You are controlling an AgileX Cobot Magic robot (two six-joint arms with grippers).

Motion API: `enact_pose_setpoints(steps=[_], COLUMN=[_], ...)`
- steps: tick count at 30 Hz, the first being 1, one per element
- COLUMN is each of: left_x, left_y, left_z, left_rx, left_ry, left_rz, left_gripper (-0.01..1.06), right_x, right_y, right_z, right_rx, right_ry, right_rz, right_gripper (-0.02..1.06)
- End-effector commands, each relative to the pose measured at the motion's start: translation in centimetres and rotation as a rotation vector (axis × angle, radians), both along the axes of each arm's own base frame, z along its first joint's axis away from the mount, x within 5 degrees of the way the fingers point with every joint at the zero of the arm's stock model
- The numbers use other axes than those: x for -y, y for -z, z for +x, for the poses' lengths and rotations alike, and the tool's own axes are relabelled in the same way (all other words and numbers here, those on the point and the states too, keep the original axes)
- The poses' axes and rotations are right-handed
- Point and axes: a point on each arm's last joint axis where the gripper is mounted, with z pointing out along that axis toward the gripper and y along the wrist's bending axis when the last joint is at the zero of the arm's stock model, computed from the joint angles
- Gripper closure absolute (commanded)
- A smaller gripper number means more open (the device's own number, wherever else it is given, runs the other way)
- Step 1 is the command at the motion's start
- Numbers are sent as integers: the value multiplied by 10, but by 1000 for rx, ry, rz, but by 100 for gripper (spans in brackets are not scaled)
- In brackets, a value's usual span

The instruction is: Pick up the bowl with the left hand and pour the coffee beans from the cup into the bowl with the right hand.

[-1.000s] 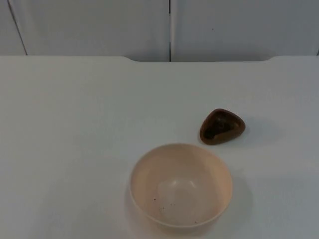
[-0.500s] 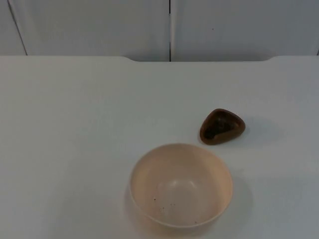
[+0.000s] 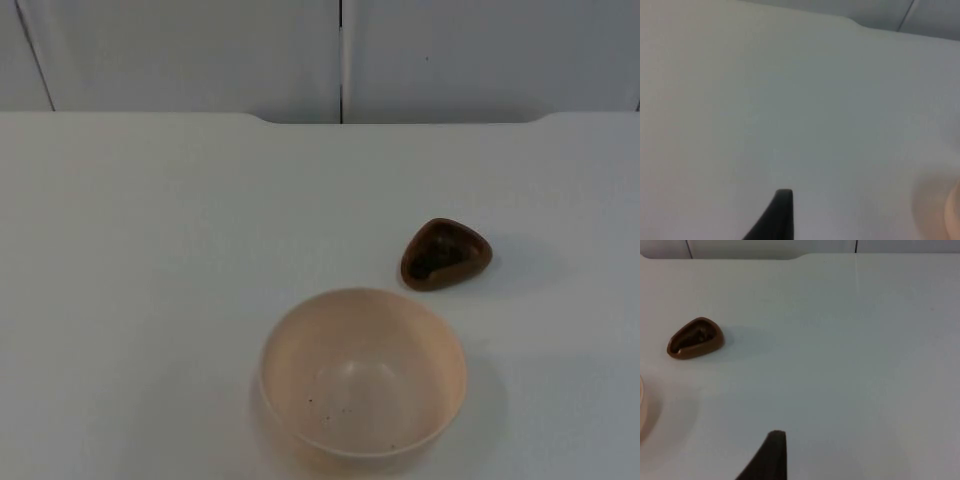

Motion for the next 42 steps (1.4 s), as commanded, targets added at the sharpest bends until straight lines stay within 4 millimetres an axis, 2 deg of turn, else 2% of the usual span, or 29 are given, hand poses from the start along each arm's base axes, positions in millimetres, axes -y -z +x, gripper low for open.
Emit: enact_pose_setpoints(steps=[1, 8, 19, 27, 34, 42], left_x=[2, 5, 20, 24, 28, 64], left_y=[-2, 1, 11, 6, 13, 38], left_z=[7, 28, 66, 103, 121, 135], left_rx=[0, -19, -75, -185, -252, -344], left_ry=[20, 74, 242, 315, 340, 477], left_rz=[-19, -32, -144, -180, -184, -144], left_gripper=[0, 0, 0, 0, 3, 4], right_x=[1, 1, 1, 1, 1, 1], right_y=[-1, -1, -1, -1, -1, -1], right_z=[-1, -1, -1, -1, -1, -1], right_rx=[10, 10, 10, 10, 10, 10], right_ry=[-4, -4, -4, -4, -4, -4], right_rz=[-15, -15, -15, -15, -15, -15], right_gripper=[-1, -1, -1, -1, -1, -1])
